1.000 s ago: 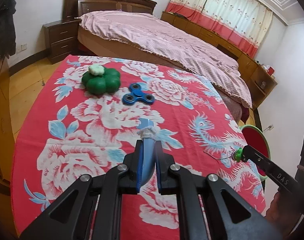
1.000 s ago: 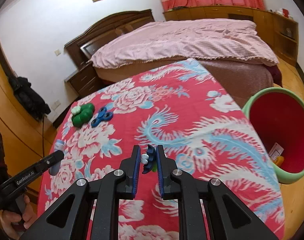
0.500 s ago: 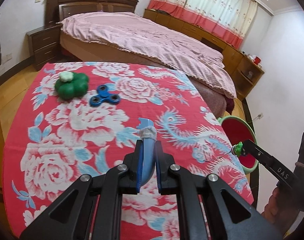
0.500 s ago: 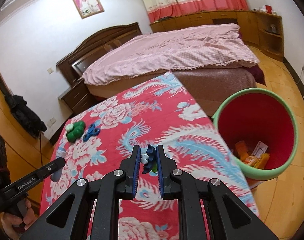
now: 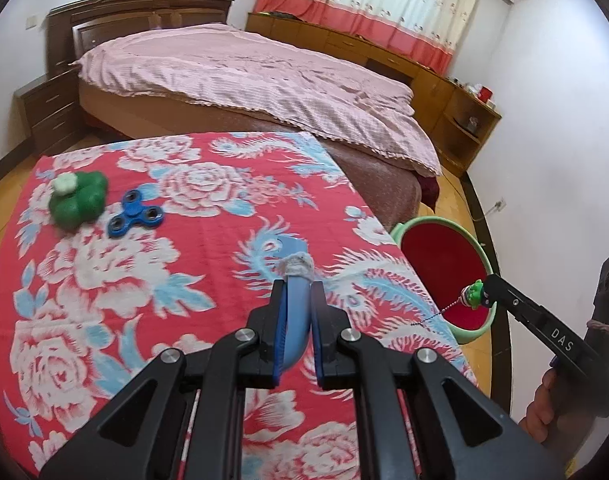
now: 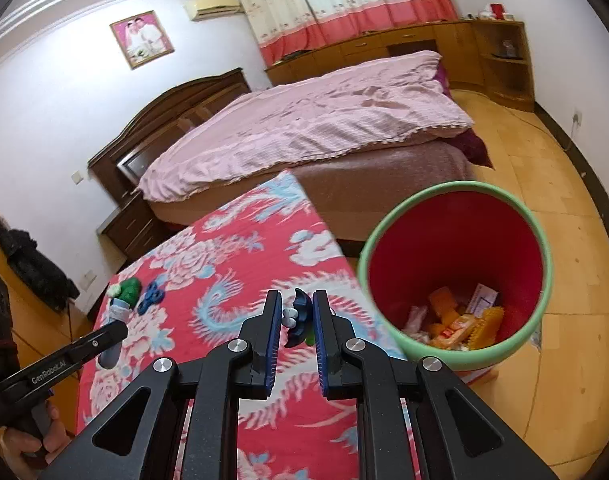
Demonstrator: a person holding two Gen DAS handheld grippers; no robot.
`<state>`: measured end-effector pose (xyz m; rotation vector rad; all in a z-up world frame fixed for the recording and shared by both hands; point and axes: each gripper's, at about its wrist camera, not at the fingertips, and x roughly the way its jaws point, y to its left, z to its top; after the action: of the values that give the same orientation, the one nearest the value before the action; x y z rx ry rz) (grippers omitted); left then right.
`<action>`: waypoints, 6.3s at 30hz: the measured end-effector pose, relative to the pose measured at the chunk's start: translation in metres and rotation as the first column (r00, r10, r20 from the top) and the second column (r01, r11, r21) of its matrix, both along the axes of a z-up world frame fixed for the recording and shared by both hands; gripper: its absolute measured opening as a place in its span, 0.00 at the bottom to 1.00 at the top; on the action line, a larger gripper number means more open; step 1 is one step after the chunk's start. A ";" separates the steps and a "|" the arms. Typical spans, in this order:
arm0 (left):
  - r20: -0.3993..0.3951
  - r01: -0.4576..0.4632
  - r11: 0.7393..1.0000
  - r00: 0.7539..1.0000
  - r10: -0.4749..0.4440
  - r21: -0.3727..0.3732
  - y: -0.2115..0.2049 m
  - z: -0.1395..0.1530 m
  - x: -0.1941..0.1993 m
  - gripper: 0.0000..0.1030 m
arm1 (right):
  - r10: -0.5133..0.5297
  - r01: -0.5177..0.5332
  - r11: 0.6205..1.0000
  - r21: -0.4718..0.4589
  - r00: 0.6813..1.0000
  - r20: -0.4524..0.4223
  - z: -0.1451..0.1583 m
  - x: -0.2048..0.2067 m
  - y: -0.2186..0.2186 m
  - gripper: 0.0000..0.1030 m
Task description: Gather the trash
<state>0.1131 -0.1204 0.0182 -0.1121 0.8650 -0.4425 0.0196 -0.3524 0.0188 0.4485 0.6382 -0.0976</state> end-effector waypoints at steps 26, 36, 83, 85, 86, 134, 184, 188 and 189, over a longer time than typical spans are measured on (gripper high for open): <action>-0.038 0.250 0.967 0.968 -0.249 0.037 -0.135 -0.021 0.020 0.10 | -0.202 0.204 0.978 0.031 0.978 -0.060 -0.032 -0.013 -0.097 0.15; -0.069 0.342 0.938 0.939 -0.338 0.050 -0.186 -0.038 0.028 0.10 | -0.239 0.245 0.968 0.064 0.968 -0.081 -0.048 -0.010 -0.119 0.18; 0.019 0.053 0.997 0.998 -0.055 0.063 -0.068 -0.006 -0.003 0.54 | -0.077 0.074 0.996 -0.054 0.996 -0.044 -0.010 -0.020 -0.004 0.66; 0.031 0.020 0.997 0.999 -0.022 0.068 -0.054 -0.003 -0.007 0.54 | -0.062 0.059 0.996 -0.067 0.997 -0.040 -0.007 -0.020 0.007 0.68; 0.033 0.011 0.997 0.999 -0.014 0.071 -0.051 -0.001 -0.008 0.54 | -0.056 0.053 0.996 -0.072 0.998 -0.039 -0.006 -0.020 0.012 0.68; 0.163 -0.250 0.963 0.959 0.232 0.099 0.051 0.024 -0.067 0.54 | 0.048 -0.048 0.990 -0.135 0.999 -0.004 0.011 -0.046 0.091 0.74; 0.159 -0.249 0.963 0.960 0.231 0.101 0.053 0.024 -0.067 0.54 | 0.055 -0.057 0.991 -0.125 0.998 -0.014 0.008 -0.045 0.095 0.74; 0.159 -0.249 0.963 0.960 0.231 0.100 0.054 0.023 -0.067 0.54 | 0.055 -0.056 0.991 -0.125 0.998 -0.014 0.009 -0.045 0.095 0.74; 0.159 -0.249 0.963 0.960 0.231 0.100 0.053 0.023 -0.066 0.54 | 0.055 -0.056 0.991 -0.125 0.998 -0.014 0.009 -0.044 0.095 0.74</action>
<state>0.0467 -0.0672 0.0414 -0.0724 0.7204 -0.1678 -0.0248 -0.2578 0.0273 0.3094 0.6506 -0.0867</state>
